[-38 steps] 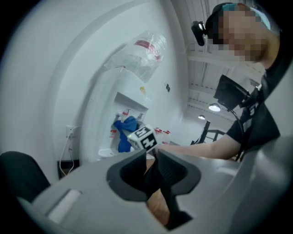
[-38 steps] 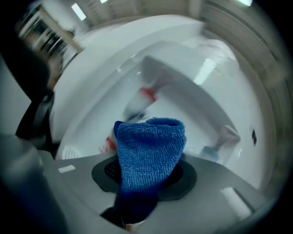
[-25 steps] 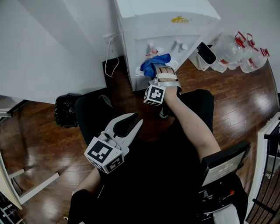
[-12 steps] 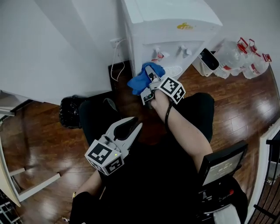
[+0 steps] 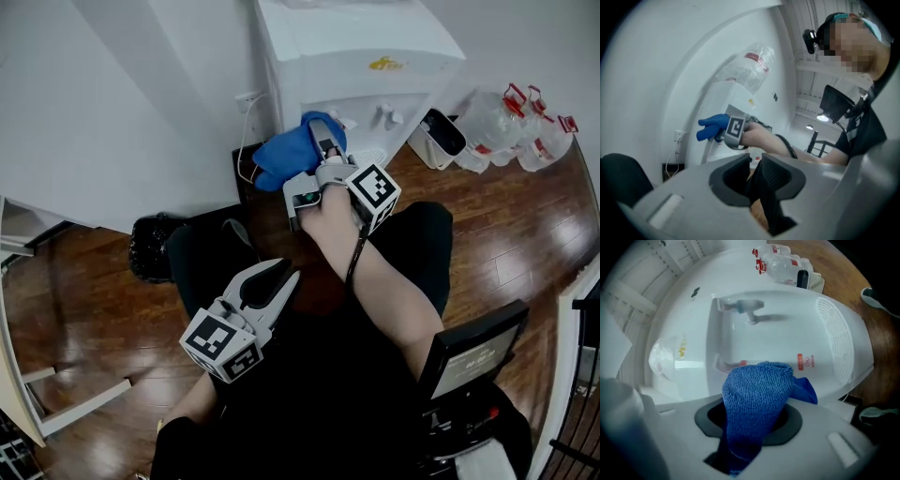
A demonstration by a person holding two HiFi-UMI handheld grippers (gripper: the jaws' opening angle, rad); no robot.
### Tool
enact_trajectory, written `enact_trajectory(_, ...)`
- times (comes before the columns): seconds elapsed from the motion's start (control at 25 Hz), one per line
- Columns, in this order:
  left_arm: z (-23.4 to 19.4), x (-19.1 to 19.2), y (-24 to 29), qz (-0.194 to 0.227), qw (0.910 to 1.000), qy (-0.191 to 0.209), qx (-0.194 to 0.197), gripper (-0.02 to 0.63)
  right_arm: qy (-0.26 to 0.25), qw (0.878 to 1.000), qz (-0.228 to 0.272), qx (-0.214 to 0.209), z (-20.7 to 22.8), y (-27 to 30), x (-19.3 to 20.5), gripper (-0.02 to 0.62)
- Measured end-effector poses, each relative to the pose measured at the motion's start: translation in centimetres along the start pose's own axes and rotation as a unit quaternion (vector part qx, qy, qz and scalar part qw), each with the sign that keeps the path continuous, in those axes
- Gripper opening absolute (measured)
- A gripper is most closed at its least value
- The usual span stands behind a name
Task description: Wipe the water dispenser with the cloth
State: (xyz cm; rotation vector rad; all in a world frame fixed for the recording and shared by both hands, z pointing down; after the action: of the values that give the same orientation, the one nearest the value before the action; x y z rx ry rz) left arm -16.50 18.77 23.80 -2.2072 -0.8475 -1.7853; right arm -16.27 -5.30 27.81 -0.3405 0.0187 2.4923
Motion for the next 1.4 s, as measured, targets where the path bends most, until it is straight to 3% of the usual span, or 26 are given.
enact_trajectory(0.12,0.2,0.0,0.3,-0.001,1.0,0.001,0.002,0.081,0.037,0.998,0.004,-0.044,-4.5,-0.1,1.4,0.144)
enact_trajectory(0.2,0.2,-0.2,0.4,0.001,1.0,0.005,0.002,0.081,0.013,0.998,0.0,-0.058,-4.9,0.1,1.4,0.143)
enact_trajectory(0.28,0.4,-0.6,0.3,0.004,0.9999,0.013,0.0,0.081,-0.048,0.997,-0.012,-0.055,-2.7,0.1,0.8,0.152)
enact_trajectory(0.36,0.4,-0.9,0.3,0.005,0.9997,0.023,-0.002,0.081,-0.105,0.994,-0.018,-0.018,1.8,0.2,-0.7,0.152)
enact_trajectory(0.48,0.4,-0.9,0.2,0.004,0.9997,0.026,-0.005,0.081,-0.134,0.988,-0.025,0.074,10.1,-0.3,-3.1,0.152)
enact_trajectory(0.6,0.2,-0.6,0.1,-0.001,0.9997,0.023,-0.008,0.081,-0.21,0.964,-0.064,0.153,15.1,-1.4,-3.7,0.152)
enact_trajectory(0.64,0.1,-0.6,0.1,-0.003,0.9997,0.022,-0.01,0.081,-0.262,0.947,-0.088,0.167,15.5,-1.7,-3.2,0.152)
enact_trajectory(0.68,-0.1,-0.5,0.2,-0.005,0.9997,0.021,-0.013,0.081,-0.329,0.919,-0.117,0.183,15.7,-1.9,-2.5,0.152)
enact_trajectory(0.72,-0.3,-0.5,0.2,-0.006,0.9997,0.021,-0.015,0.081,-0.411,0.876,-0.149,0.201,15.9,-2.2,-1.7,0.152)
enact_trajectory(0.76,-0.4,-0.6,0.3,-0.004,0.9997,0.022,-0.013,0.081,-0.502,0.817,-0.18,0.219,16.0,-2.5,-0.9,0.152)
enact_trajectory(0.84,-0.4,-0.9,0.6,0.003,0.9996,0.027,-0.006,0.081,-0.66,0.679,-0.222,0.232,15.8,-2.4,0.4,0.152)
enact_trajectory(0.88,-0.2,-1.1,0.9,0.006,0.9995,0.03,-0.002,0.081,-0.708,0.625,-0.234,0.23,15.4,-2.1,0.8,0.152)
enact_trajectory(0.92,-0.1,-1.4,1.0,0.007,0.9994,0.033,0.0,0.081,-0.736,0.588,-0.244,0.229,15.2,-1.9,1.0,0.152)
enact_trajectory(0.96,-0.1,-1.7,1.1,0.007,0.9993,0.037,0.0,0.081,-0.752,0.563,-0.254,0.23,15.0,-1.8,1.1,0.152)
enact_trajectory(1.04,-0.2,-2.0,0.8,0.012,0.9988,0.047,-0.001,0.081,-0.767,0.537,-0.27,0.225,14.1,-2.0,1.7,0.152)
enact_trajectory(1.2,-2.4,-2.2,-0.7,0.034,0.9966,0.069,-0.03,0.081,-0.79,0.528,-0.266,0.162,7.8,-2.0,4.0,0.152)
enact_trajectory(1.4,-6.7,-4.1,-3.5,0.068,0.9924,0.048,-0.09,0.081,-0.846,0.5,-0.183,0.027,-5.5,-1.5,7.8,0.152)
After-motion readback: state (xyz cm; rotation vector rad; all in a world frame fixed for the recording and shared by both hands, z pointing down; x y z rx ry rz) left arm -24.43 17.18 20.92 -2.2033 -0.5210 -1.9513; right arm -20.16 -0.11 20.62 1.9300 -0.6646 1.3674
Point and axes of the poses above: the fingertips, and each gripper's own axes: y forward along the fingers, z to its right, x out of its underside, the point moved 2 cm from there along -y, backward along the fingers, and after that the axes turned 11 degrees about y, right-handed, at the moved point
